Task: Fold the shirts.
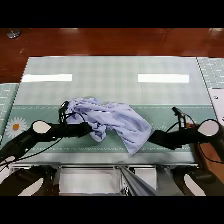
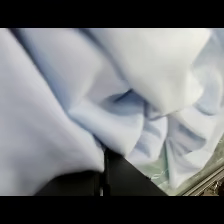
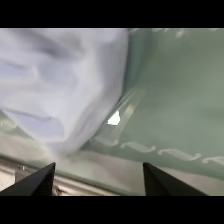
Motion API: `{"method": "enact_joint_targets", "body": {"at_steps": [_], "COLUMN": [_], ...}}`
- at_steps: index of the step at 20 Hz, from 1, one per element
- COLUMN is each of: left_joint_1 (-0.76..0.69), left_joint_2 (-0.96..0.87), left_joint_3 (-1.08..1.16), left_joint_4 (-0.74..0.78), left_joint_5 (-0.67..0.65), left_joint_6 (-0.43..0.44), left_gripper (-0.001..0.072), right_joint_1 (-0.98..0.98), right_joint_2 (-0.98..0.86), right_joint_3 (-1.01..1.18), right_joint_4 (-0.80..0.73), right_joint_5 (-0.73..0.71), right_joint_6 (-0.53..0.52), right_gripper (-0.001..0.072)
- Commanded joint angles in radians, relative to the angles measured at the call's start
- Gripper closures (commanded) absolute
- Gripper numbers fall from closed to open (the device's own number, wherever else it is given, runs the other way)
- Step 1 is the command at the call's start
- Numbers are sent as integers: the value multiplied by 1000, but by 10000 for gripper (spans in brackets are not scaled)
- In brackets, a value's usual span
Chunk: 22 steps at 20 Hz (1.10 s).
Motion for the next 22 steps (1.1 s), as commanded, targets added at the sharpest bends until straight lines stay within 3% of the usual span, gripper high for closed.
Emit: {"method": "enact_joint_targets", "body": {"at_steps": [1, 9, 11, 12, 13, 16, 19, 22], "left_joint_1": [-5, -6, -5, -5, -5, 60, 258, 467], "left_joint_2": [-31, -30, -30, -30, -30, -13, 73, 157], "left_joint_3": [79, 140, 140, 140, 140, 196, 356, 602], "left_joint_4": [-15, -15, -15, -15, -15, -14, -15, -48], "left_joint_5": [-35, -67, -66, -66, -67, -162, -313, -322], "left_joint_6": [69, 76, 76, 76, 76, 138, 160, 157], "left_gripper": [689, 689, 689, 689, 689, 689, 689, 690], "right_joint_1": [182, 269, 269, 269, 268, 225, 106, 19], "right_joint_2": [-89, -288, -335, -352, -361, -353, -320, -318], "right_joint_3": [-6, -3, -3, -2, 13, 184, 527, 966], "right_joint_4": [74, 332, 399, 441, 480, 419, 172, 1], "right_joint_5": [-63, -364, -404, -412, -407, -307, -197, -137], "right_joint_6": [26, -8, -45, -87, -179, -251, -158, -90], "right_gripper": [87, 88, 149, 395, 691, 686, 687, 687]}}
